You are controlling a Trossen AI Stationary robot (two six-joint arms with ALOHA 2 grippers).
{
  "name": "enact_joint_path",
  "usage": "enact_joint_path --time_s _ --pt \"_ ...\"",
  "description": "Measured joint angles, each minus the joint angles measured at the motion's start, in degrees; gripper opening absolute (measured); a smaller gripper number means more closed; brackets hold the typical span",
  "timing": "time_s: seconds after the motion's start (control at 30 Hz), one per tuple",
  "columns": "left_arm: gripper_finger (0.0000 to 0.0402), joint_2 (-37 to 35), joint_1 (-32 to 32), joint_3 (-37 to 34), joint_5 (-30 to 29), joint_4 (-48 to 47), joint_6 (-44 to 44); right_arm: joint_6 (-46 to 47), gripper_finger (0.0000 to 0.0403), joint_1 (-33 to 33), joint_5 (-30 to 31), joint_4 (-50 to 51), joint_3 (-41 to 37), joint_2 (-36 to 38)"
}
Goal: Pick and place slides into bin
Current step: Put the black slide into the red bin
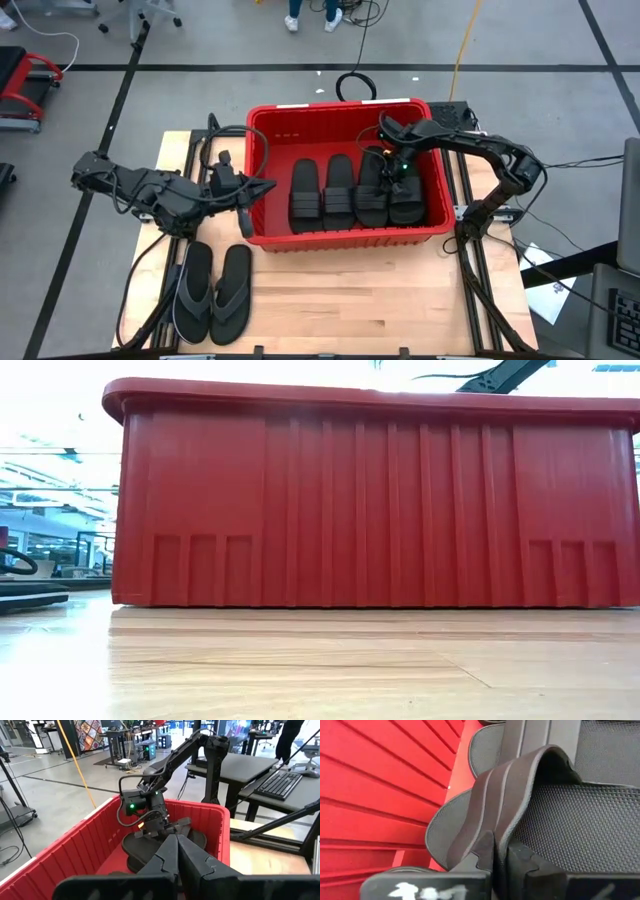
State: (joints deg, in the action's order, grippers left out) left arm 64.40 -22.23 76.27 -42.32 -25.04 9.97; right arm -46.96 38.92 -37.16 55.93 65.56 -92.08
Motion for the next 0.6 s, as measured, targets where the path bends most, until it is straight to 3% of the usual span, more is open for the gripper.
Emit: enact_joint_path --time_s 0.2,0.6 --pt "0.0008 0.1 0.1 0.0 0.8 0.2 0.7 0.3 0.0047 0.0 2.1 -0.7 -0.1 2.4" --pt "0.0008 0.1 0.1 0.0 0.8 1.3 0.8 3.8 0.0163 0.0 7.9 -2.8 -0.1 3.6"
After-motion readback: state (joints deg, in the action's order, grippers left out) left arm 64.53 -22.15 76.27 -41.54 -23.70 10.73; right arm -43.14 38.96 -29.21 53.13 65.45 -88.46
